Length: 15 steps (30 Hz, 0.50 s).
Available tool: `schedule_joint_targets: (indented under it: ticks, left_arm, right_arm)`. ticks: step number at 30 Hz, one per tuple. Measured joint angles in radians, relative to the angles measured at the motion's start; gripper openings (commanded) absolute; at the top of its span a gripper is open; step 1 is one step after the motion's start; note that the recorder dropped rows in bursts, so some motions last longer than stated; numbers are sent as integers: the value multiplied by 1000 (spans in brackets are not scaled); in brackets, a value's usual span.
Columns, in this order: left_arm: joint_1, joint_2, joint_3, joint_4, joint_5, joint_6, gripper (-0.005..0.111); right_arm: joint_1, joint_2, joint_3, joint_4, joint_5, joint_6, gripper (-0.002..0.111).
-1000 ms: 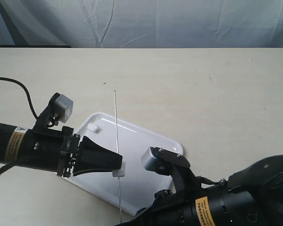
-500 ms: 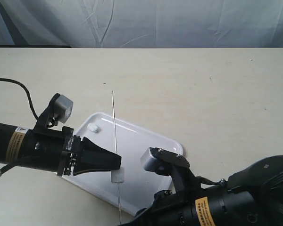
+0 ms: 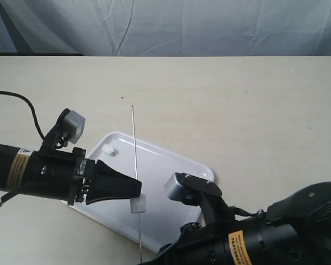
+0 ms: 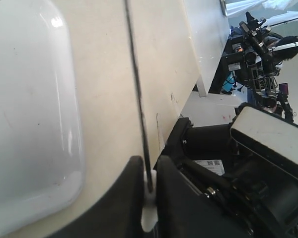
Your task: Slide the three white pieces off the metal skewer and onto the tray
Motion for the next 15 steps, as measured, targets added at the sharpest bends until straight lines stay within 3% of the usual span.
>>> schedule_joint_targets:
  ticks: [9,15]
  left_arm:
    - [0,0,-2,-64,0,19,0]
    - [0,0,-75,-102,2,15,0]
  right_arm:
    - [0,0,0,6,6,-3,-1]
    - [0,0,0,-19,4,-3,-1]
